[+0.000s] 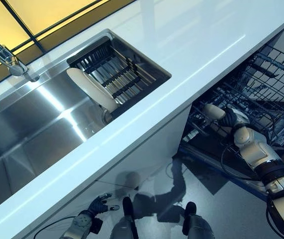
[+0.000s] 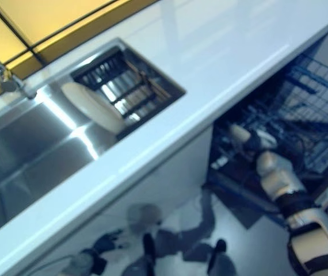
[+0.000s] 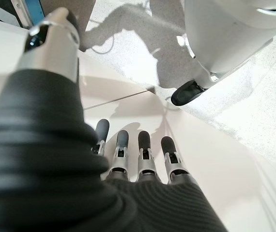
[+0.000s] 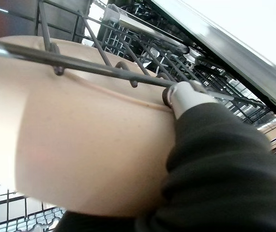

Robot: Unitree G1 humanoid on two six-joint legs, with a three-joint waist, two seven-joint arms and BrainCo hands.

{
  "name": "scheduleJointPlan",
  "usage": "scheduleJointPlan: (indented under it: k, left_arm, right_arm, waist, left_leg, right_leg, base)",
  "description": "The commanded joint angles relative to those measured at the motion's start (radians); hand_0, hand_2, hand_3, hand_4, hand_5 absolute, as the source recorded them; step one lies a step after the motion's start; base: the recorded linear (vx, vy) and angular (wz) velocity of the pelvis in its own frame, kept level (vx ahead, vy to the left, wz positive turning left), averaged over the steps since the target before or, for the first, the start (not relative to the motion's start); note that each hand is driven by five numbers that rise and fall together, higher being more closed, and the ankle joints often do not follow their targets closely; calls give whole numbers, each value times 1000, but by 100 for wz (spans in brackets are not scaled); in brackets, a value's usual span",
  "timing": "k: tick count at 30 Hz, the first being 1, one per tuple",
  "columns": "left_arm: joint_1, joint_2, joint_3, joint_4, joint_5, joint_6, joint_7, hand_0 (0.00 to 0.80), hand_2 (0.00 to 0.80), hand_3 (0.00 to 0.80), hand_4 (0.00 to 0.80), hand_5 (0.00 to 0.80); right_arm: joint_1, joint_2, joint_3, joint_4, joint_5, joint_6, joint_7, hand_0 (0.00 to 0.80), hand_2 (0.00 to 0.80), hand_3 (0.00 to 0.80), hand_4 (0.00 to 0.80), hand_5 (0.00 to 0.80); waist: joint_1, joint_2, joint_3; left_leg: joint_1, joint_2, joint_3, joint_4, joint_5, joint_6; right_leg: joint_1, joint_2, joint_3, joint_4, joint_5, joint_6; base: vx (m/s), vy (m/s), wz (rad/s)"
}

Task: Take plates into dishwasher

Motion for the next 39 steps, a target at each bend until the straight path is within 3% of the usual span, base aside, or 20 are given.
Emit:
scheduleJointPlan:
  k: [1,9,10,11,12,13,14,15,26,39]
  left_arm:
    - [-40,28,-16,-31,-44,-33,20,0,0,0,0,0]
    - [-39,26,-21,-35,-51,-40,25,0,0,0,0,0]
    - [-41,26,-24,-39,-52,-36,26,0,0,0,0,0]
    - [-41,26,-24,-39,-52,-36,27,0,0,0,0,0]
    - [-40,25,-26,-41,-53,-36,28,0,0,0,0,0]
    - [-40,26,-26,-41,-53,-35,28,0,0,0,0,0]
    - [-40,26,-25,-40,-53,-35,26,0,0,0,0,0]
    - [-40,27,-26,-39,-54,-36,26,0,0,0,0,0]
    - [-30,26,-17,-40,-38,-19,34,0,0,0,0,0]
    - [-3,38,27,-20,-4,10,53,0,0,0,0,0]
  right_arm:
    - [-40,-43,40,45,-7,21,-14,800,800,800,800,800]
    - [-50,-50,35,75,0,34,-18,800,800,800,800,800]
    - [-50,-50,34,81,-2,37,-20,693,693,693,693,693]
    - [-50,-50,34,81,-2,37,-20,637,637,637,637,637]
    - [-51,-50,33,85,-2,37,-21,483,483,483,483,483]
    - [-52,-51,33,87,-1,37,-21,386,386,386,386,386]
    - [-51,-52,32,86,4,39,-23,53,53,53,53,53]
    - [-51,-52,31,87,3,37,-24,0,0,0,0,0]
    - [-4,-49,-10,27,6,30,-50,0,0,0,0,0]
    - [115,-53,-109,-155,-5,-7,-59,0,0,0,0,0]
  waist:
    - [33,-7,-20]
    - [32,1,-15]
    - [32,2,-14]
    - [32,2,-14]
    - [32,3,-13]
    - [32,3,-13]
    - [32,3,-13]
    - [32,3,-13]
    - [23,-10,-11]
    - [3,-48,-9]
  left_leg:
    - [-40,7,-12,-21,56,-4]
    - [-40,3,-8,-23,59,-2]
    - [-41,2,-9,-21,59,-2]
    - [-41,2,-9,-21,59,-2]
    - [-41,2,-9,-21,59,-2]
    - [-40,2,-9,-21,58,-2]
    - [-39,2,-8,-22,59,-2]
    - [-38,2,-7,-22,59,-2]
    - [-22,2,-2,-29,58,1]
    - [-13,14,7,-37,60,1]
  right_leg:
    - [20,-21,-27,49,-39,13]
    - [17,-26,-25,51,-38,14]
    - [14,-28,-25,54,-37,14]
    - [14,-28,-25,54,-37,14]
    - [14,-29,-25,54,-37,15]
    - [15,-30,-26,54,-37,15]
    - [17,-31,-27,53,-36,15]
    - [18,-31,-27,52,-35,16]
    - [34,-27,-26,30,-24,19]
    - [50,-7,-12,0,-8,27]
  base:
    - [0,0,0]
    - [0,0,0]
    - [0,0,0]
    - [0,0,0]
    - [0,0,0]
    - [0,0,0]
    - [0,0,0]
    - [0,0,0]
    - [0,0,0]
    - [0,0,0]
